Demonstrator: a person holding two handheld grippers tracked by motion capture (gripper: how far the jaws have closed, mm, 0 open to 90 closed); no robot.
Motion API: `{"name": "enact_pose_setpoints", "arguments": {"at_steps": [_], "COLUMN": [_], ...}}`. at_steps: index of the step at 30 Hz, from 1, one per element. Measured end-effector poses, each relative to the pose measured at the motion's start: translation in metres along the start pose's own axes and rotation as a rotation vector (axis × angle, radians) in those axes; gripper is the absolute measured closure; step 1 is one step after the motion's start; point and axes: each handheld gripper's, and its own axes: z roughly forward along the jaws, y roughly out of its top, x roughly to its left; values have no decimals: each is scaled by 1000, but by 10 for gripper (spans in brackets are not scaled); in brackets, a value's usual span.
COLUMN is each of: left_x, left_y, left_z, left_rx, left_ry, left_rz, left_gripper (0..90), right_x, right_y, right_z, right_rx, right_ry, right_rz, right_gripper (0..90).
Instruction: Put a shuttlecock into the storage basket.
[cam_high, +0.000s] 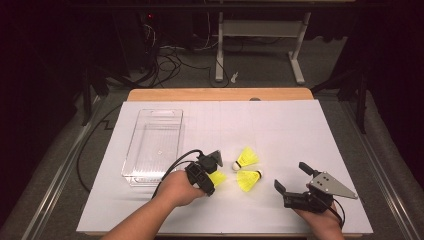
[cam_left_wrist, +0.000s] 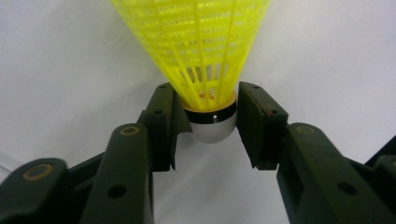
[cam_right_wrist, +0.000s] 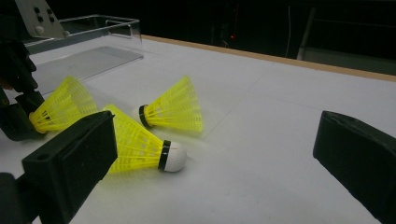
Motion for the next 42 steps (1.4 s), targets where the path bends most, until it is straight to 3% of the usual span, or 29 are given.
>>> {"name": "enact_pose_setpoints", "arguments": {"at_steps": [10, 22, 33, 42], "left_x": [-1, 0, -4, -6], "left_y": [-1, -5, -10, -18], "left_z": [0, -9, -19, -33], "left_rx": [-8, -42, -26, -22], "left_ry": [8, -36, -33, -58], "left_rz": [8, 22, 54, 76], "left_gripper": [638, 641, 642, 642], "right_x": [0, 0, 1, 1], "right_y": [0, 0, 0, 0], "right_z": [0, 0, 1, 0], "right_rx": [0, -1, 2, 3], "right_ry": [1, 1, 2, 0], "right_rz": [-1, -4, -4, -4], "right_gripper": [5, 5, 5, 5]}}
